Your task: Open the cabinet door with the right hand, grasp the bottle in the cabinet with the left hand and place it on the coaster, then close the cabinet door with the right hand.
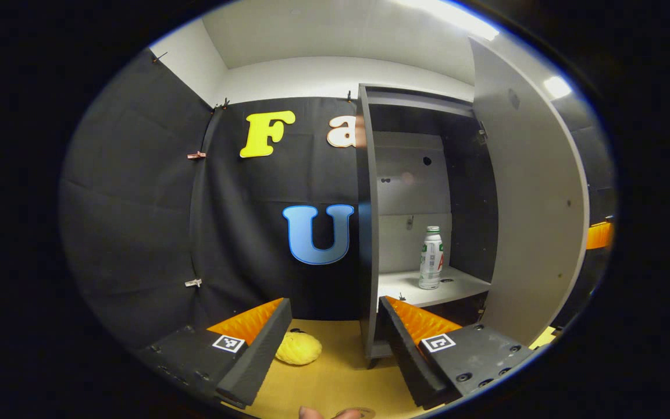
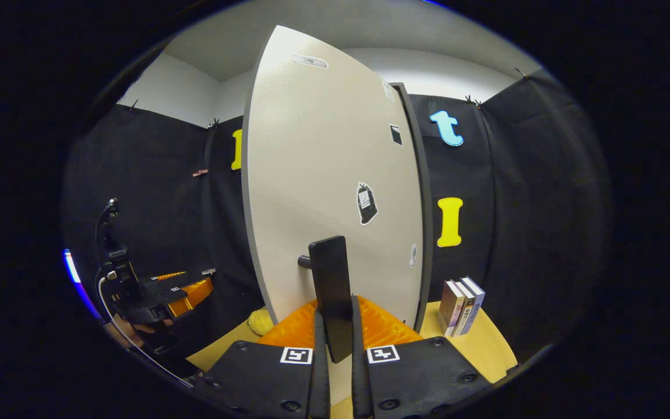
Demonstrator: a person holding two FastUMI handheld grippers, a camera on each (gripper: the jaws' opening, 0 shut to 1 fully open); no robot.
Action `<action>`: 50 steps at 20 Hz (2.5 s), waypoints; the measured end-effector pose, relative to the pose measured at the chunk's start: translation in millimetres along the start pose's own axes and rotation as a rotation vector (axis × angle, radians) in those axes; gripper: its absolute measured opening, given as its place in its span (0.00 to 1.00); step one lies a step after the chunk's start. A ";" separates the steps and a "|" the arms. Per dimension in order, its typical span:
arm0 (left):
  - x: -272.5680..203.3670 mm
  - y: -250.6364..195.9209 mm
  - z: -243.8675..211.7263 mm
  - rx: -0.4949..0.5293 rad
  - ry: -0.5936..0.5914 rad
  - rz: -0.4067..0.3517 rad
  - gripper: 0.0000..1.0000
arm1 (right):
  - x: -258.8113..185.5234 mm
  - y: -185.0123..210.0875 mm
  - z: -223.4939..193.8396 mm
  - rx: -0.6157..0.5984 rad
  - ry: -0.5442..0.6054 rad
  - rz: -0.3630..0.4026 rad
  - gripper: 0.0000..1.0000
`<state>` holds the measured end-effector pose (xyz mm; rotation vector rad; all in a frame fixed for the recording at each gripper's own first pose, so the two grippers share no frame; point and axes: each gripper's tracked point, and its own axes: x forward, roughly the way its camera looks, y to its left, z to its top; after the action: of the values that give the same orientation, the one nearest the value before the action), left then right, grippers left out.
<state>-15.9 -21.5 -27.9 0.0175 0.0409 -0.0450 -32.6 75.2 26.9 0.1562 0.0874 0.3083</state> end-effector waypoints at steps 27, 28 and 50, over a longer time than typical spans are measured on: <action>46.4 -145.7 30.5 0.004 -0.011 -0.094 0.92 | -35.2 -95.6 20.5 -0.013 -0.044 -0.143 0.13; 50.2 -152.5 33.3 0.004 -0.015 -0.102 0.94 | -38.1 -97.2 23.4 -0.016 -0.048 -0.139 0.13; 310.2 -254.1 -19.3 0.011 0.050 -0.081 0.95 | -56.8 -235.6 10.7 0.082 -0.036 -0.429 0.97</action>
<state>281.4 -288.8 -64.2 0.0281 0.0910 -0.1259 -15.8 -165.5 1.7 0.2191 0.0951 -0.1258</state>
